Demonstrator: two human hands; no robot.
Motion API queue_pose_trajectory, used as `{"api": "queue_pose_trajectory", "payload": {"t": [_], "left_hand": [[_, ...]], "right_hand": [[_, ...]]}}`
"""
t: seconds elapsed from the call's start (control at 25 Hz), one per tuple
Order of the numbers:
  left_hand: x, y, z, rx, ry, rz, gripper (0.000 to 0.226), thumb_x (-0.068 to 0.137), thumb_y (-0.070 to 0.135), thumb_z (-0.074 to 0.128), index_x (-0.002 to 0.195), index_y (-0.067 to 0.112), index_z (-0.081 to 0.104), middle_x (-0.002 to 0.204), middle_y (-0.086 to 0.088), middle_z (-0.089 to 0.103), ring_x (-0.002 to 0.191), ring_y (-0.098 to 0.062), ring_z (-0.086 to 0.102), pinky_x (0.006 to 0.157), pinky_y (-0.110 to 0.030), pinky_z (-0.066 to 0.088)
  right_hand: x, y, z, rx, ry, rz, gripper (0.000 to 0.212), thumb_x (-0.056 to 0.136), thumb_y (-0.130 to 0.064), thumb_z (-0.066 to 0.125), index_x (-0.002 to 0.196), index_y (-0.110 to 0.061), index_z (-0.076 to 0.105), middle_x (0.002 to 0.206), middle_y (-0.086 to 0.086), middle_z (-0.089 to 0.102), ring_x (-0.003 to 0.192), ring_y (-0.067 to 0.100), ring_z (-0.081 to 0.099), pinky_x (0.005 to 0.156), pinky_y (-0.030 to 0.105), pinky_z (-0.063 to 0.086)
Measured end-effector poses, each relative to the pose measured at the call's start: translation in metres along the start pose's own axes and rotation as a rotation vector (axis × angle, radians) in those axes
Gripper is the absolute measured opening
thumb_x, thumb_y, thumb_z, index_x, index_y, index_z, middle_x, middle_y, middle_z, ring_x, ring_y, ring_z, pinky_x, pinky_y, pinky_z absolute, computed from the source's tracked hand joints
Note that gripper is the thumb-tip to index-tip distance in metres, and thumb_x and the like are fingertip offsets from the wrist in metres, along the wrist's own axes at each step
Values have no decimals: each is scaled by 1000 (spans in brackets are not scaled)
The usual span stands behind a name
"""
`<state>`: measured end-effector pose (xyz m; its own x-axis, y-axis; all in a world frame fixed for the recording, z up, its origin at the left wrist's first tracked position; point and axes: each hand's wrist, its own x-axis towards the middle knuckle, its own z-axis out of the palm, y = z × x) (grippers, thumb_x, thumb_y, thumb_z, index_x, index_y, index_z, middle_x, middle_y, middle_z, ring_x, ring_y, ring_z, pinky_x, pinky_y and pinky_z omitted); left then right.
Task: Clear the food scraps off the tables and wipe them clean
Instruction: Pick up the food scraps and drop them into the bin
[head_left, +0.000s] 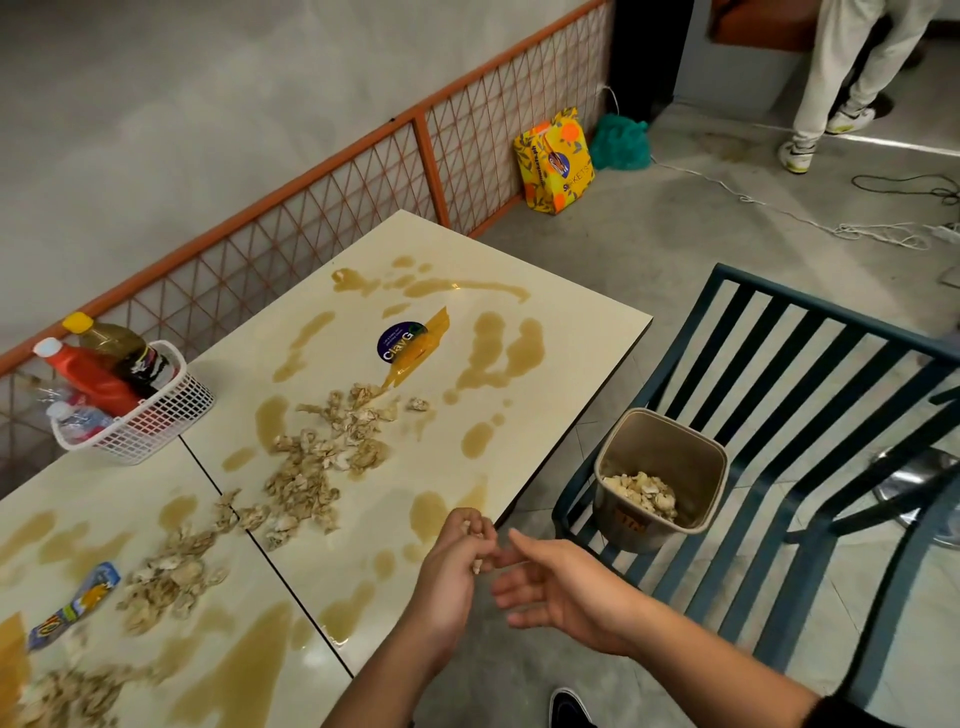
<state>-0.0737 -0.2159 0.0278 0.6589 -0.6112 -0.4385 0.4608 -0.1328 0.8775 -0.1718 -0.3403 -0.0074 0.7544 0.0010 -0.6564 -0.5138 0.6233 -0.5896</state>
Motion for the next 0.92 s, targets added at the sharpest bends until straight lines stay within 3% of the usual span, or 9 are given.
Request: {"api": "queue_pose_trajectory", "payload": {"t": [0.12, 0.2, 0.32, 0.44, 0.56, 0.68, 0.92], "left_hand": [[-5, 2, 14, 186, -51, 65, 32, 104, 36, 43, 94, 7, 53, 80, 5, 60, 79, -7, 61, 72, -22, 49], [-7, 2, 14, 269, -83, 91, 46, 106, 39, 26, 107, 6, 58, 99, 3, 68, 99, -5, 64, 86, -19, 50], [-11, 1, 8, 342, -124, 137, 34, 104, 33, 32, 114, 16, 60, 130, 12, 63, 129, 3, 49, 107, -16, 38], [-9, 0, -2, 369, -90, 188, 24, 105, 21, 42, 126, 21, 53, 136, 17, 60, 132, 2, 47, 110, -22, 38], [-9, -1, -4, 368, -94, 192, 33, 103, 10, 47, 132, 25, 46, 137, 15, 59, 132, 0, 49, 109, -24, 39], [-11, -4, -3, 383, -79, 199, 45, 98, -6, 48, 131, 25, 48, 138, 11, 59, 132, 1, 49, 108, -18, 40], [-9, -12, 1, 405, -61, 191, 56, 89, -14, 57, 129, 25, 50, 135, 6, 59, 127, 0, 53, 105, -18, 42]], "right_hand": [[-4, -13, 17, 173, -16, -98, 50, 94, -38, 68, 117, 7, 68, 94, 21, 66, 85, 26, 67, 80, 32, 59], [-5, -18, 16, 268, -1, -177, 42, 88, -27, 72, 113, 8, 72, 94, 21, 68, 84, 24, 69, 79, 30, 60], [-7, -22, 12, 342, -9, -221, 40, 85, -12, 71, 114, 16, 67, 102, 25, 69, 85, 22, 71, 75, 26, 61], [-7, -19, 12, 333, -11, -233, 36, 88, -5, 68, 115, 18, 65, 104, 26, 71, 86, 21, 72, 74, 25, 60], [-9, -14, 16, 277, -5, -228, 26, 88, -7, 70, 109, 9, 71, 99, 20, 73, 84, 20, 70, 75, 28, 58], [-7, -9, 17, 230, 25, -194, 21, 81, -7, 77, 102, -3, 74, 97, 17, 72, 88, 23, 70, 82, 36, 58], [6, 4, 8, 255, 133, -206, 21, 87, 9, 68, 107, 7, 66, 96, 24, 72, 85, 28, 72, 78, 39, 61]]}}
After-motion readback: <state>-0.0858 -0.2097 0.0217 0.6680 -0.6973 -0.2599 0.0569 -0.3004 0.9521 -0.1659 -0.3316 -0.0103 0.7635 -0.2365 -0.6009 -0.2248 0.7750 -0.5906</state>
